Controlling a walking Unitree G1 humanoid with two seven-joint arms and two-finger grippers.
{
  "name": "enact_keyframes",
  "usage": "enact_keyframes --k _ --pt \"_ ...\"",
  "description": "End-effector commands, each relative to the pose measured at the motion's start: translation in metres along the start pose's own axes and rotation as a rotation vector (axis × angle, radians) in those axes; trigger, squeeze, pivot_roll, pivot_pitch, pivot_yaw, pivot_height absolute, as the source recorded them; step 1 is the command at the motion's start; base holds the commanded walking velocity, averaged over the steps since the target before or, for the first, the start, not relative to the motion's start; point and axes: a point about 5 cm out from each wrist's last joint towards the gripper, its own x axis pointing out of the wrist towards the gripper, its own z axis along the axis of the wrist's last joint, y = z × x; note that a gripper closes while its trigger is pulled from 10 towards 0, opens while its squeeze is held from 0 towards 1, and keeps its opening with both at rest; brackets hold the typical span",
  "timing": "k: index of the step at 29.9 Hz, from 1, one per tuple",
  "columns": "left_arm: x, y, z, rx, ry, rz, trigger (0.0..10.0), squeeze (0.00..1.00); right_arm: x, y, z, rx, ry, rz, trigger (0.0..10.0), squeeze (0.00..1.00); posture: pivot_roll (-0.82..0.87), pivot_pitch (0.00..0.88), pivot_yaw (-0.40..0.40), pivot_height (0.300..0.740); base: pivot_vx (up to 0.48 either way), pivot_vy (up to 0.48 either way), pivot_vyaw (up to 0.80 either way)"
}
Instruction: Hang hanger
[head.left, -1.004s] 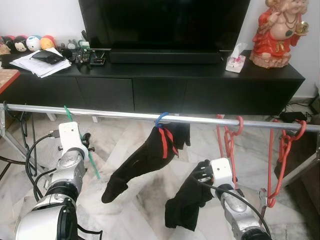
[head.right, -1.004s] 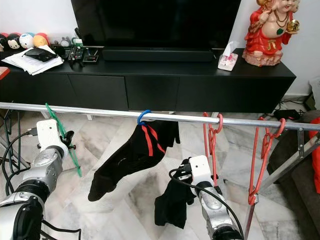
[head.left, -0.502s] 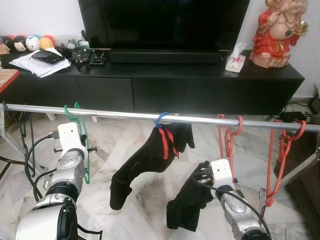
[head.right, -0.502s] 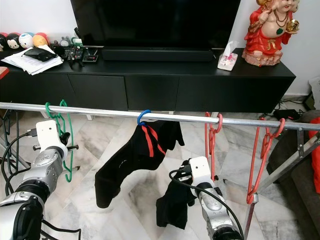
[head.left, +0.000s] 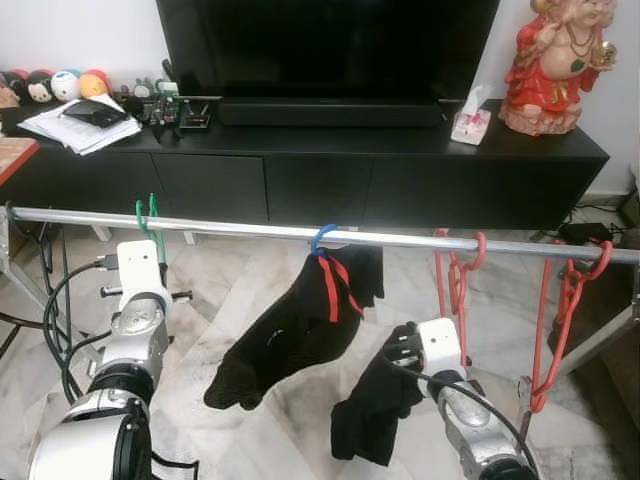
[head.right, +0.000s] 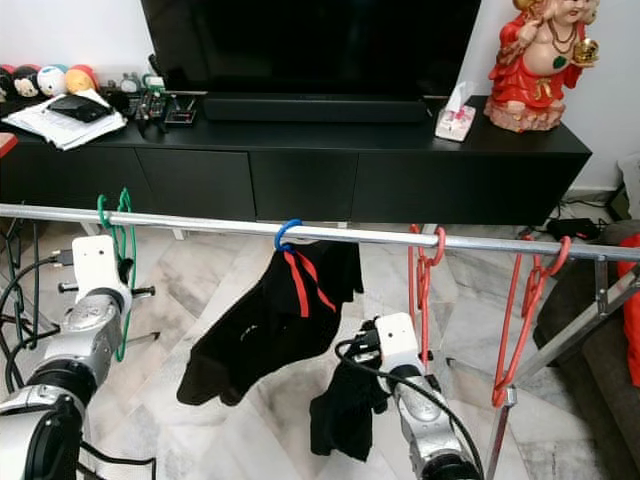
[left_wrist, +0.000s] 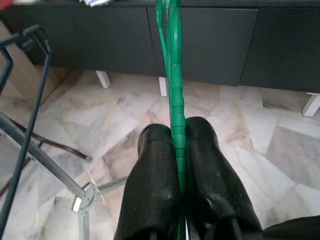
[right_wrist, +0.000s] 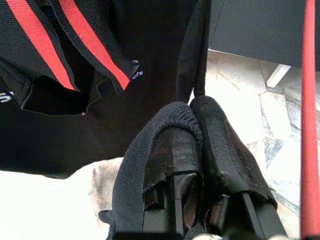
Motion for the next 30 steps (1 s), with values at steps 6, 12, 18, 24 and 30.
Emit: enact_keyframes --k 6,12,18,24,30 --pt "-0.013 -0.006 0.001 0.036 -0.130 -0.072 0.0 0.00 0.002 0.003 0.007 -0.004 -0.040 0.001 10.0 0.00 -0.16 0.000 -0.005 0.740 0.000 0.000 0.00" --pt "-0.032 -0.010 -0.013 0.025 -0.184 -0.136 0.0 0.00 0.001 0.003 0.005 -0.003 -0.035 0.001 10.0 0.00 -0.16 0.000 -0.005 0.740 0.000 0.000 0.00" --pt "-0.057 -0.003 -0.038 0.019 -0.184 -0.144 7.8 0.00 0.001 0.003 0.005 -0.002 -0.039 -0.001 10.0 0.00 -0.15 0.000 -0.005 0.740 0.000 0.000 0.00" --pt "-0.093 0.007 -0.071 -0.003 -0.153 -0.101 10.0 0.00 0.000 0.003 0.006 0.001 -0.049 -0.002 10.0 0.00 -0.15 0.000 -0.002 0.740 0.000 0.000 0.00" --pt "-0.109 0.004 -0.103 0.046 -0.033 -0.107 10.0 0.00 -0.001 0.003 0.005 0.002 -0.051 -0.002 10.0 0.00 -0.15 0.000 0.002 0.740 0.000 0.000 0.00"
